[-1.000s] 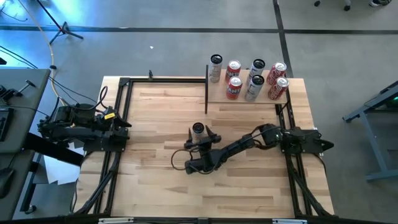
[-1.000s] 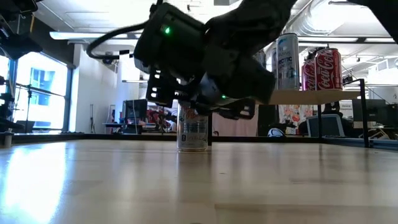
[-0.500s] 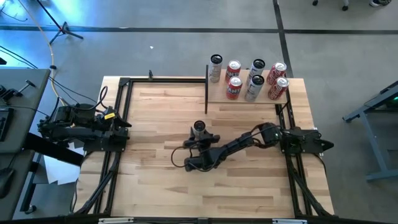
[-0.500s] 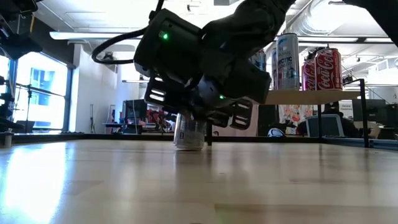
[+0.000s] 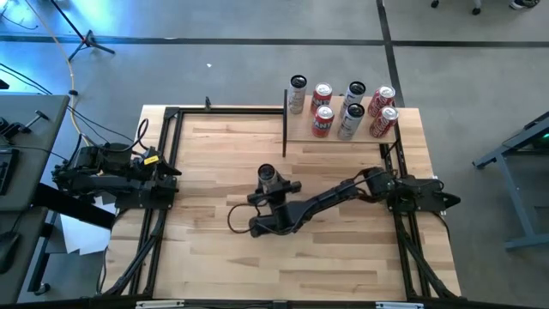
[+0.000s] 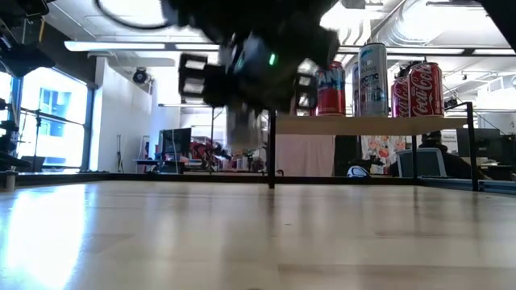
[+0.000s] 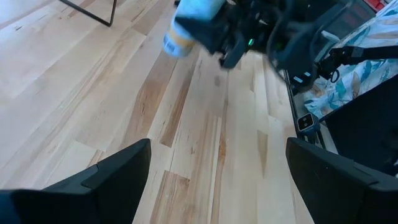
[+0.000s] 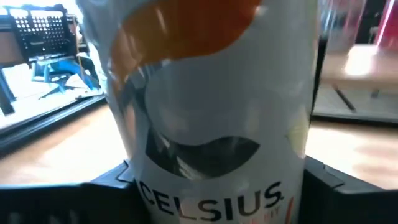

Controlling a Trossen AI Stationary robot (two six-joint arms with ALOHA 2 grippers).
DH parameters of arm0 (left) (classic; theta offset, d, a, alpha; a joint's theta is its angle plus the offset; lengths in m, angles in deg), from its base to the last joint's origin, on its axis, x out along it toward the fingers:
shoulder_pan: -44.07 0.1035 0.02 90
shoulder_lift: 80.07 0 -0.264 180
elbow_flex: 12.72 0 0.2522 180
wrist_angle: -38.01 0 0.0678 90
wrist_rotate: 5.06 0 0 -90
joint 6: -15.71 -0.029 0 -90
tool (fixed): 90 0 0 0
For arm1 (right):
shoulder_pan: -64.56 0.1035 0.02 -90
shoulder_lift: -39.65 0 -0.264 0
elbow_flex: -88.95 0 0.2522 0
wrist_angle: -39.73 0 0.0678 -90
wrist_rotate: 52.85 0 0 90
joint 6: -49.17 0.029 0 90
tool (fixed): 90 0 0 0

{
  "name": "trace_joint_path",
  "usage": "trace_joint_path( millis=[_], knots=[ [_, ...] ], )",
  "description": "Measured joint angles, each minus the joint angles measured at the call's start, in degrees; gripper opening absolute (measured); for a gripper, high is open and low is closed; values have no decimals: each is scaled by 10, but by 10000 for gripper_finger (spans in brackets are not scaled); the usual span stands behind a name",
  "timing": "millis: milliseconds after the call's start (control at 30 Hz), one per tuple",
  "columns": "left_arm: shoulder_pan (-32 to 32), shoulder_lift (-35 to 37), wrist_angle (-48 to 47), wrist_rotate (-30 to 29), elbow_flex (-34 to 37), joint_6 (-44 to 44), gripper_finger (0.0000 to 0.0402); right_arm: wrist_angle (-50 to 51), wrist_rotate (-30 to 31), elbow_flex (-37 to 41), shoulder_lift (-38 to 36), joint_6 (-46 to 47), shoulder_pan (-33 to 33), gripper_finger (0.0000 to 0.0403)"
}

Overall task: Place canned beverage on shelf
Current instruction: Put the white yellow soda can on the shelf aligned with the other white yellow soda can

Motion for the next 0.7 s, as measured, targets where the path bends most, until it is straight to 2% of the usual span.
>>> trace_joint_path(
  millis=[133, 200, 400, 500, 700],
  knots=[
    [0, 0, -1, 0, 0, 0, 349, 73, 19, -2, -50, 3, -3, 236],
    [0, 0, 0, 0, 0, 0, 349, 128, 24, -3, -79, 34, -6, 236],
    [0, 0, -1, 0, 0, 0, 349, 347, 26, -3, -156, 259, -30, 236],
    [0, 0, 0, 0, 0, 0, 349, 419, 23, -3, -181, 336, -47, 236],
    [0, 0, 0, -1, 0, 0, 349, 457, 9, -3, -208, 346, -75, 236]
  ],
)
